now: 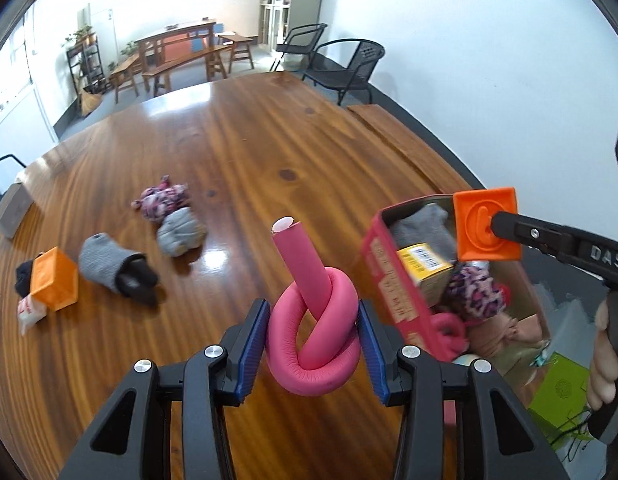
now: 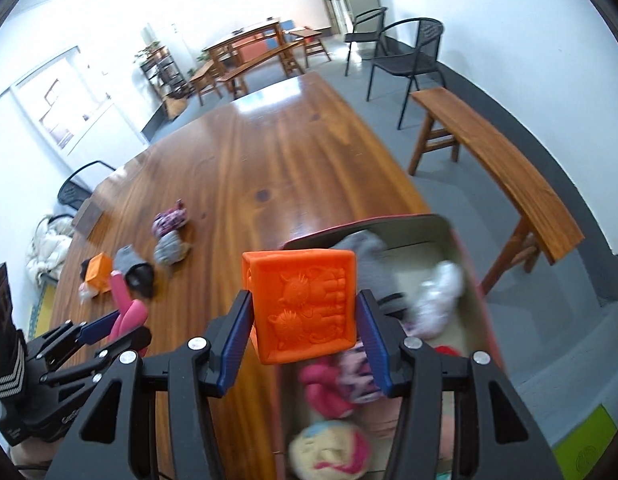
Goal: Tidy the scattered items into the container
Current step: 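Carry the pink foam knot and orange cube with both tools over the box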
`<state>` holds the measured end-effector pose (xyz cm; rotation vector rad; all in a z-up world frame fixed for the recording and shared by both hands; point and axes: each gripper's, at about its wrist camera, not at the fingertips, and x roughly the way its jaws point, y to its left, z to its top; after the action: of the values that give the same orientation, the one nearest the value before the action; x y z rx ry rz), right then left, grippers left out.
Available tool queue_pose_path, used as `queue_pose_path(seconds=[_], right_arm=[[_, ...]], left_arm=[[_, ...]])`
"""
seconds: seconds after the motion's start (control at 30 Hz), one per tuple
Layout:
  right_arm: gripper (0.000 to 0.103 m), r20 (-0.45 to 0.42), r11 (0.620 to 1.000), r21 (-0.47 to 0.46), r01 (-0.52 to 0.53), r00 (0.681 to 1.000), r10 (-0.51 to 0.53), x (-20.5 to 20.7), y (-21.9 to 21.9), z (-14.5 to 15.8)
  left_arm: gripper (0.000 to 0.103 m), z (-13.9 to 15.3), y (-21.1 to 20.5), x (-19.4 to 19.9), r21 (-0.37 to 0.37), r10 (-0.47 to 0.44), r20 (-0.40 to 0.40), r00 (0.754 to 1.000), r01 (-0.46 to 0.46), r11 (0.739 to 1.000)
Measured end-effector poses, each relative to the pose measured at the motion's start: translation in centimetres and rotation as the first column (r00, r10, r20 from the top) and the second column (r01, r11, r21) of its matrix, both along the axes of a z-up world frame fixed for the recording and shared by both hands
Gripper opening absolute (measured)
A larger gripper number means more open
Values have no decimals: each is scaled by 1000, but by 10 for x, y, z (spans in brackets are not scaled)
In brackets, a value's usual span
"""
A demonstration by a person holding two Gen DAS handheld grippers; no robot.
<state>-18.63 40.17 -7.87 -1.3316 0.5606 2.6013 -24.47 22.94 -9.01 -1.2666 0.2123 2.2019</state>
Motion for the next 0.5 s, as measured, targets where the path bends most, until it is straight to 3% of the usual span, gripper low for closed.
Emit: queue_pose_path(seconds=[0.23, 0.5], right_arm=[[56, 19, 999, 25, 37, 999, -37, -8, 58, -5], [56, 89, 999, 52, 12, 996, -16, -26, 80, -34]], left_arm=[[46, 4, 35, 11, -1, 1, -4, 1000, -1, 1000], [46, 6, 54, 16, -24, 20, -7, 1000, -20, 1000]])
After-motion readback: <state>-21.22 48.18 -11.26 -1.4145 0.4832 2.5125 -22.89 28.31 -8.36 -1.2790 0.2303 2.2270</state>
